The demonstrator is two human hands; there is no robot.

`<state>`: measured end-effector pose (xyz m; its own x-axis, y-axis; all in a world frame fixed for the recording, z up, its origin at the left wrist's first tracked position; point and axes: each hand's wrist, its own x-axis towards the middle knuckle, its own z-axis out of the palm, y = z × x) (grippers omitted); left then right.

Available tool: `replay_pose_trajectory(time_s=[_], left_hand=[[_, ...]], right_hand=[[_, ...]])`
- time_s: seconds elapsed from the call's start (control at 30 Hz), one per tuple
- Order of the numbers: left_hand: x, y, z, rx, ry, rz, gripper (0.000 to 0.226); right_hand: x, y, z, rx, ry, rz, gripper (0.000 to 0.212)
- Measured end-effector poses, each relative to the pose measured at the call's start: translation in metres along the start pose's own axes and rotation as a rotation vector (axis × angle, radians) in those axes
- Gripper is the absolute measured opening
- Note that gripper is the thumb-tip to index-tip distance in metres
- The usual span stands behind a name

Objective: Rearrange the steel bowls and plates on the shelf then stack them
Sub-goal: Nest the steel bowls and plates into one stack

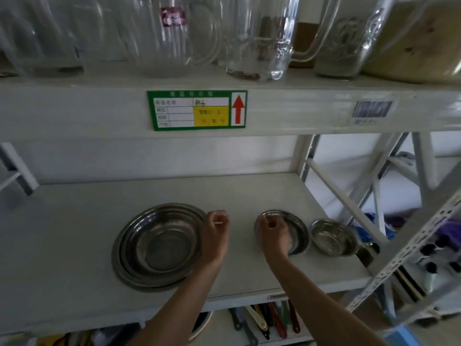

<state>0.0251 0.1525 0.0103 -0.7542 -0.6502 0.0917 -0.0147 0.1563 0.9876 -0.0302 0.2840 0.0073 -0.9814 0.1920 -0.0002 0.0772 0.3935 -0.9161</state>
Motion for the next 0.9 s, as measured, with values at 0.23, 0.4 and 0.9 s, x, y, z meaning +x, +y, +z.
replay_pose_trajectory(time_s=[0.23, 0.4, 0.9], left_hand=[[-0.01, -0.034, 0.061, 0.049, -0.143, -0.244, 0.042], [-0.009, -0.077, 0.094, 0.085, -0.189, -0.386, 0.062], [-0.037, -0.049, 0.13, 0.23, -0.206, -0.499, 0.044]], right_hand=[[0.025, 0.031, -0.059, 0.008, 0.144, 0.053, 0.031], [0.034, 0.059, -0.104, 0.019, 0.237, 0.141, 0.043], [0.091, 0.167, -0.139, -0.03, 0.122, 0.515, 0.086]])
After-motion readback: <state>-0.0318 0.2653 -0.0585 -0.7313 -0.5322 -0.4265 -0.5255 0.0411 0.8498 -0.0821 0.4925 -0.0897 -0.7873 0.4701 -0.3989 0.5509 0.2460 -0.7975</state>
